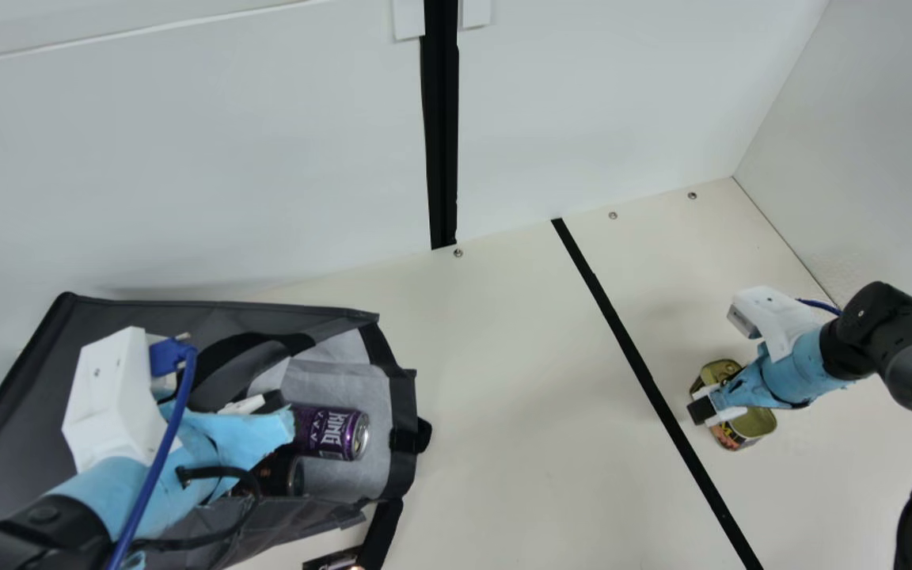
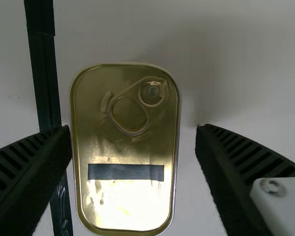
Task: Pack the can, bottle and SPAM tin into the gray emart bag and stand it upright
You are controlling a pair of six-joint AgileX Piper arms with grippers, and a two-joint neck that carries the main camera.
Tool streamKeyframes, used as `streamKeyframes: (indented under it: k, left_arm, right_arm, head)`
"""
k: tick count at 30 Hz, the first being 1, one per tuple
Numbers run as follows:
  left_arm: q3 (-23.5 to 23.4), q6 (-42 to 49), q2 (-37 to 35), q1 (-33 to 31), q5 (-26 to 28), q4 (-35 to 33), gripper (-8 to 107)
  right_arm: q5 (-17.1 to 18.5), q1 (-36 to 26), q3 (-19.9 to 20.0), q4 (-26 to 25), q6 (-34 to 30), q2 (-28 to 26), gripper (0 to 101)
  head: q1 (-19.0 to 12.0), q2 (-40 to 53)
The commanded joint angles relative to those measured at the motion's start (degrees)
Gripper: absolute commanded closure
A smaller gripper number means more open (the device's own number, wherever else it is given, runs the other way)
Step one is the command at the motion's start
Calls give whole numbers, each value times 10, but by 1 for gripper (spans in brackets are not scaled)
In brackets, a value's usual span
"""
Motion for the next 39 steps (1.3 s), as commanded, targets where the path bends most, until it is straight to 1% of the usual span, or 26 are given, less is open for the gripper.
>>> streamKeyframes:
  k: [1, 9, 10, 19, 28, 33, 39]
  left_arm:
    - [0, 0, 0, 0, 0, 0, 107]
    - [0, 0, 0, 0, 0, 0, 107]
    - [0, 0, 0, 0, 0, 0, 107]
    - [0, 0, 0, 0, 0, 0, 107]
    - [0, 0, 0, 0, 0, 0, 107]
    - [0, 0, 0, 0, 0, 0, 107]
    - [0, 0, 0, 0, 0, 0, 107]
  right_arm:
    - [-2, 0, 1, -3, -3, 2, 46]
    - [-7, -1, 5, -5, -17, 3, 100]
    - [-6, -2, 5, -4, -19, 2, 101]
    - [11, 0, 5, 0, -36, -32, 101]
    - [34, 22, 3, -8, -23, -73, 101]
    - [53, 42, -2, -10, -23, -95, 101]
    - [84, 61, -19, -2, -52, -110, 101]
  head:
    - [-13, 0]
    - [-13, 0]
    - [-13, 0]
    - [-13, 0]
    - [-13, 0]
    - [-13, 0]
    - [-13, 0]
